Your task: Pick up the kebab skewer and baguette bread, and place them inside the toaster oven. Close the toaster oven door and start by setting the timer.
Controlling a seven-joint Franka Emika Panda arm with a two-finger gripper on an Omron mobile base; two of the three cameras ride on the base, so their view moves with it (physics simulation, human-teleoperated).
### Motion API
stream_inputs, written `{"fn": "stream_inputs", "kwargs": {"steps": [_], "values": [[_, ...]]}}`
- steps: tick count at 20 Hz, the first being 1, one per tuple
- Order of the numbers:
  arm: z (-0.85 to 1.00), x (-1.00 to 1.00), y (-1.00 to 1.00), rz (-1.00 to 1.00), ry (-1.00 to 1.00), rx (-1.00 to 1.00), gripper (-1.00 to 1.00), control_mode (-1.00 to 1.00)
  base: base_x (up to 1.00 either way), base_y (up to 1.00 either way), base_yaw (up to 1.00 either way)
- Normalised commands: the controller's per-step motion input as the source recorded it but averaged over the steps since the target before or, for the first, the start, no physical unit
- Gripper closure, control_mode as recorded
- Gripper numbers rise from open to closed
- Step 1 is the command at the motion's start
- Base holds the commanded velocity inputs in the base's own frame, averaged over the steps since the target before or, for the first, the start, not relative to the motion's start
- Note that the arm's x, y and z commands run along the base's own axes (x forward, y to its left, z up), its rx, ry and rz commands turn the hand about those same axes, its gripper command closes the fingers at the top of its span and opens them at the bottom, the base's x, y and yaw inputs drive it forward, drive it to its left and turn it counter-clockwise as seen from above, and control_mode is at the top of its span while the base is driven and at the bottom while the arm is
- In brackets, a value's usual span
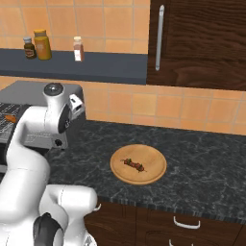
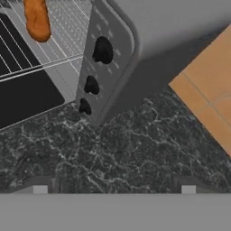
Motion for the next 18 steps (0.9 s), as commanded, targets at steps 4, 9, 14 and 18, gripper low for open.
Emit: {"fn": "stream_inputs", "kwargs": {"steps": [4,9,14,18], "values": [[-0.02,-0.03,-1.0,-0.04,0.13,0.12,-1.0,-1.0,0.0,0.0,0.0],[-0.1,0.0,-1.0,-0.01,0.12,0.07,-1.0,-1.0,0.0,0.0,0.0],[-0.38,-0.04,-0.99,-0.01,0.12,0.02,-1.0,-1.0,0.0,0.0,0.0],[-0.55,0.0,-0.37,0.0,0.22,-0.16,-1.0,-1.0,0.0,0.0,0.0]]}}
